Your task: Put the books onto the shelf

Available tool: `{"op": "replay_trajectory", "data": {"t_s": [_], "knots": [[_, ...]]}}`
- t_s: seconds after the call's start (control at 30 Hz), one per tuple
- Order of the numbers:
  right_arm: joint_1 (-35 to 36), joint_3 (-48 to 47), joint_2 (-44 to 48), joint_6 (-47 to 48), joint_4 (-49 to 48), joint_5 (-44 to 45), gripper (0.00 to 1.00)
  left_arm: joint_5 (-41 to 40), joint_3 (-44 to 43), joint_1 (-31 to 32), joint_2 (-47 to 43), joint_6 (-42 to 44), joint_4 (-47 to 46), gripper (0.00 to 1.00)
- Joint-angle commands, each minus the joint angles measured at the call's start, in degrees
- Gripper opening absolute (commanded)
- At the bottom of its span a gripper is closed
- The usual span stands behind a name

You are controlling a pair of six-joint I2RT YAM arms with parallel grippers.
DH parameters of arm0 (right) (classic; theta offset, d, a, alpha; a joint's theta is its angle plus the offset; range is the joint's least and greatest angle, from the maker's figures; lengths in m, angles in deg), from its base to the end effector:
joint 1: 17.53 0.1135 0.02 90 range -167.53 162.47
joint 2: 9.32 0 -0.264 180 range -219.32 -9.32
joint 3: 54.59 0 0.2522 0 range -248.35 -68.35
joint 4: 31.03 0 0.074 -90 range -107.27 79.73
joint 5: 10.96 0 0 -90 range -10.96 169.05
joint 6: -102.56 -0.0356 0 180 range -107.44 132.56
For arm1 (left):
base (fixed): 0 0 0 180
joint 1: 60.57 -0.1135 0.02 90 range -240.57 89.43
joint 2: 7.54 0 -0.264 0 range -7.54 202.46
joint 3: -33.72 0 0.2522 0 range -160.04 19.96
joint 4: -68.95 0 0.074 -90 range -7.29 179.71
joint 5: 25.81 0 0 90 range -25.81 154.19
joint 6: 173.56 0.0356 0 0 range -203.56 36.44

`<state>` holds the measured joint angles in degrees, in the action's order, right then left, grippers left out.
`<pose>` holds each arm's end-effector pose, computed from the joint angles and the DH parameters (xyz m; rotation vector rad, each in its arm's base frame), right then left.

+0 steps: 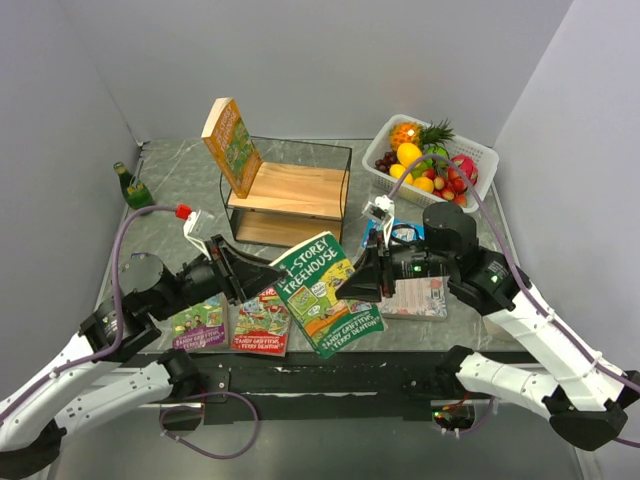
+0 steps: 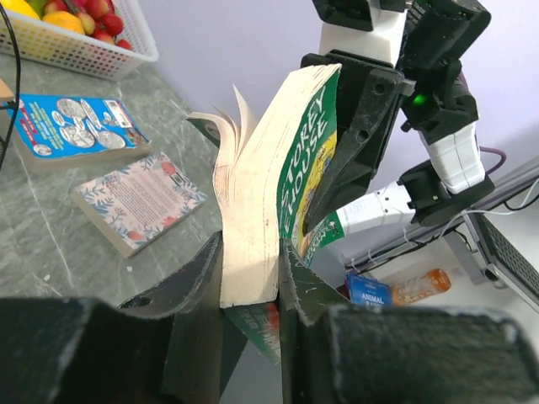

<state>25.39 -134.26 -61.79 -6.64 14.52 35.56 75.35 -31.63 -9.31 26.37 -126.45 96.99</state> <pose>0.1138 0.1393 0.4067 -0.9689 1.8284 1.4199 0.0727 -0.1017 0.3988 0.2984 1.6746 -1.4273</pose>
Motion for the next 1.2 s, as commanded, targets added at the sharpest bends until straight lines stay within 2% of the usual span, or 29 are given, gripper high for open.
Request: {"op": "replay_trajectory", "data": {"t_s": [0.0, 0.03, 0.07, 0.1, 0.17, 0.2, 0.43, 0.47, 0.57, 0.7, 0.77, 0.87, 1.17], "knots": [[-0.3, -5.2, -0.2, -0.5, -0.8, 6.6, 0.29, -3.0, -2.7, -0.1, 0.5, 2.2, -1.2, 0.01], [-0.2, -6.1, -0.2, -0.7, -0.5, 8.6, 0.39, -5.3, -3.9, -0.1, 0.4, 2.4, -0.8, 0.01], [-0.4, -6.5, -0.3, -1.1, -0.1, 11.0, 0.7, -9.9, -4.7, -0.2, 0.5, 2.7, -0.2, 0.01], [-0.3, -7.0, -0.3, -2.2, 0.2, 17.0, 0.8, -11.0, -6.0, -0.2, 1.1, 4.4, 0.0, 0.01], [-0.6, -9.1, -1.1, -3.7, 0.9, 20.7, 0.97, -15.8, -11.0, -0.2, 3.6, 6.8, 2.0, 0.01], [-0.7, -9.8, -1.4, -4.3, 1.0, 22.6, 0.99, -17.2, -12.9, -0.1, 4.7, 7.9, 2.3, 0.01], [-1.8, -16.8, -5.9, -9.1, 2.1, 36.3, 0.99, -28.6, -30.2, -0.1, 17.7, 18.6, 3.7, 0.01], [-2.0, -16.9, -5.9, -10.8, 2.3, 42.0, 0.99, -30.6, -31.9, -0.2, 19.2, 21.0, 4.3, 0.01], [-3.3, -16.8, -5.6, -13.0, 2.9, 51.0, 0.99, -38.0, -36.7, -0.2, 24.6, 28.2, 3.5, 0.01], [-6.3, -18.3, -8.3, -15.2, 4.2, 54.1, 0.99, -47.4, -39.7, -0.7, 31.4, 37.0, -0.3, 0.01], [-8.7, -19.4, -9.9, -16.4, 5.1, 53.2, 0.98, -47.1, -41.7, -3.6, 35.1, 38.7, -0.3, 0.01], [-10.6, -21.5, -13.4, -16.6, 5.4, 52.4, 0.97, -40.5, -44.6, -10.4, 38.8, 35.1, 1.5, 0.01], [-13.8, -22.2, -21.7, -15.5, 0.5, 52.4, 0.96, -29.1, -42.1, -22.1, 43.2, 32.1, -5.5, 0.01]]}}
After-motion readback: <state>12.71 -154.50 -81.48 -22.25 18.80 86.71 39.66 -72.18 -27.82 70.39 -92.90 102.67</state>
